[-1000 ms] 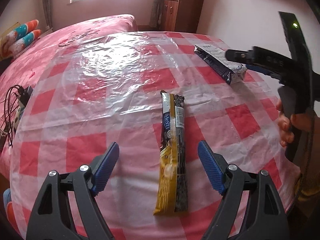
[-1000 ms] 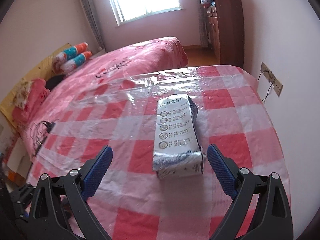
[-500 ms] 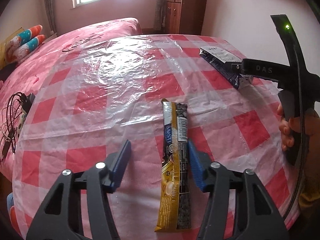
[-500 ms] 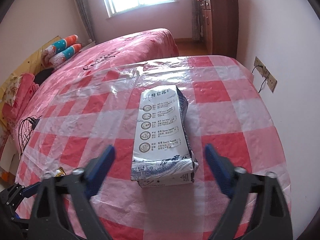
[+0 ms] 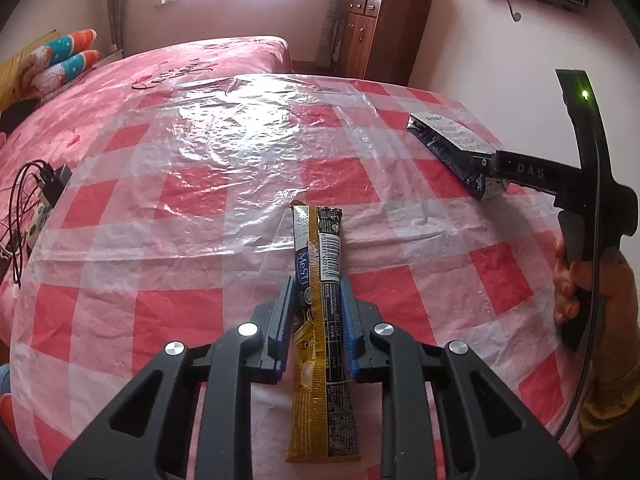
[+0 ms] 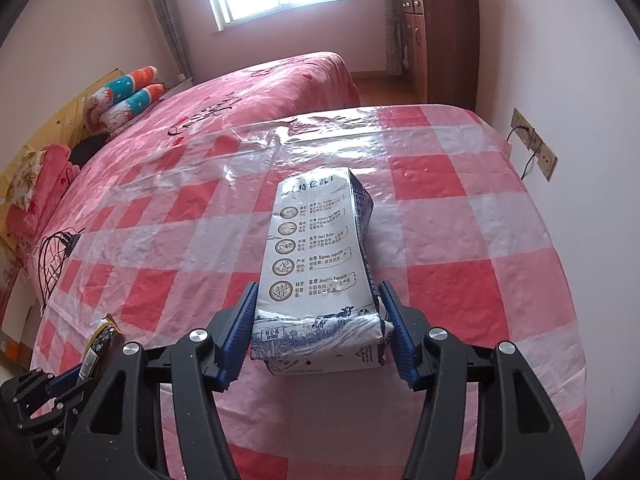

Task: Collect trash
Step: 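Lift the snack stick and milk carton off the table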

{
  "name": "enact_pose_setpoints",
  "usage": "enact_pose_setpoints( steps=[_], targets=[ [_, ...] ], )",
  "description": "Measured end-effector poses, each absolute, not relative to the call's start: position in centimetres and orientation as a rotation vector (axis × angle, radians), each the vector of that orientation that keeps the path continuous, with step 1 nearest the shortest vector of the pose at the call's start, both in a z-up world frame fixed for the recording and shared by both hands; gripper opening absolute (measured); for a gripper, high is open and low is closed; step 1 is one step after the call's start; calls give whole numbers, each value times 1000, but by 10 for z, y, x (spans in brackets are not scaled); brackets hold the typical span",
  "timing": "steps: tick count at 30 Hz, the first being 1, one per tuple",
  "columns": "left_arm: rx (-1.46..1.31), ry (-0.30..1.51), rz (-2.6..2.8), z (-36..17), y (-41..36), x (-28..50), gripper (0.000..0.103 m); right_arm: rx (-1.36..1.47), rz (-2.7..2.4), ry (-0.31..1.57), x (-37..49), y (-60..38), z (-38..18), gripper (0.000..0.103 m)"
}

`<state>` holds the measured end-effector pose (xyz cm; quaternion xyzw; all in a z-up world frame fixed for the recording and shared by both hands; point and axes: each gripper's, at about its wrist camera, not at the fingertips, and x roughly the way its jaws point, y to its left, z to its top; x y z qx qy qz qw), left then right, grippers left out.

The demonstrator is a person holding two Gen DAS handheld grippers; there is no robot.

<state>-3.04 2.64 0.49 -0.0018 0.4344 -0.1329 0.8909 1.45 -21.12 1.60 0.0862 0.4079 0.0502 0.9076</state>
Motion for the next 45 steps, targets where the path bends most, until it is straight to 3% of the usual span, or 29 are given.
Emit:
enact_pose_setpoints(
  steps=[45],
  targets=[
    [-134, 862, -187, 13, 128, -90, 21, 219, 374, 829, -114, -103, 39, 60]
  ],
)
